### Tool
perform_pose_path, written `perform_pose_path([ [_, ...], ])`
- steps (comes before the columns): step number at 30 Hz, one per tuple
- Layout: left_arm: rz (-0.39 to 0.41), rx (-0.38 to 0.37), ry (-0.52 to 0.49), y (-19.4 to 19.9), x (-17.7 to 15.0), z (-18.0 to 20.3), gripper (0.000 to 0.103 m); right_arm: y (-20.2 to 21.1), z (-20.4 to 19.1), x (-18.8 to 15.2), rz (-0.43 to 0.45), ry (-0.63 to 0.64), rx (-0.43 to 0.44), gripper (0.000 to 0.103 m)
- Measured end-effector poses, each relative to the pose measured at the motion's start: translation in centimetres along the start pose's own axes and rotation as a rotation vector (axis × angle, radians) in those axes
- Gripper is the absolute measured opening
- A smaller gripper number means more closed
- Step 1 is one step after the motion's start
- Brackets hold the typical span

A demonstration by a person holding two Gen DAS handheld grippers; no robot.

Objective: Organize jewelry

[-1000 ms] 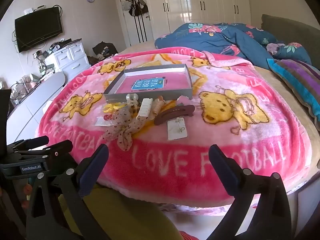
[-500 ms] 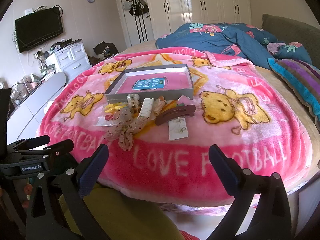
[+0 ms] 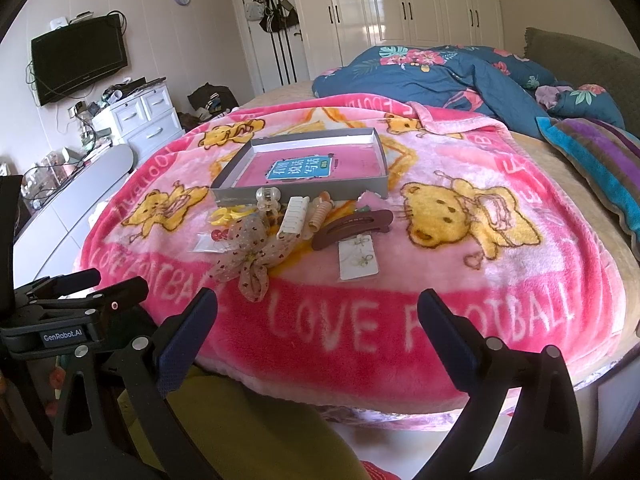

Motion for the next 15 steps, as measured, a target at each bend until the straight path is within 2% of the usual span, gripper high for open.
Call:
perform_pose_path([
  [15, 0.0, -0.002, -0.001, 0.07, -0.01, 0.11, 0.095, -0.85, 0.27, 0.0, -0.007, 0.001, 0.005, 0.099],
])
Point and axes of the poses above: each gripper's, at about its wrist camera, not at the fingertips, and y roughly against the way its jaws point, z to its right, x to its top, the point moved 10 cm from there along -y, roughly the way its jaws point, and after that the axes turned 10 degrees about -z, right-handed, at the moved point
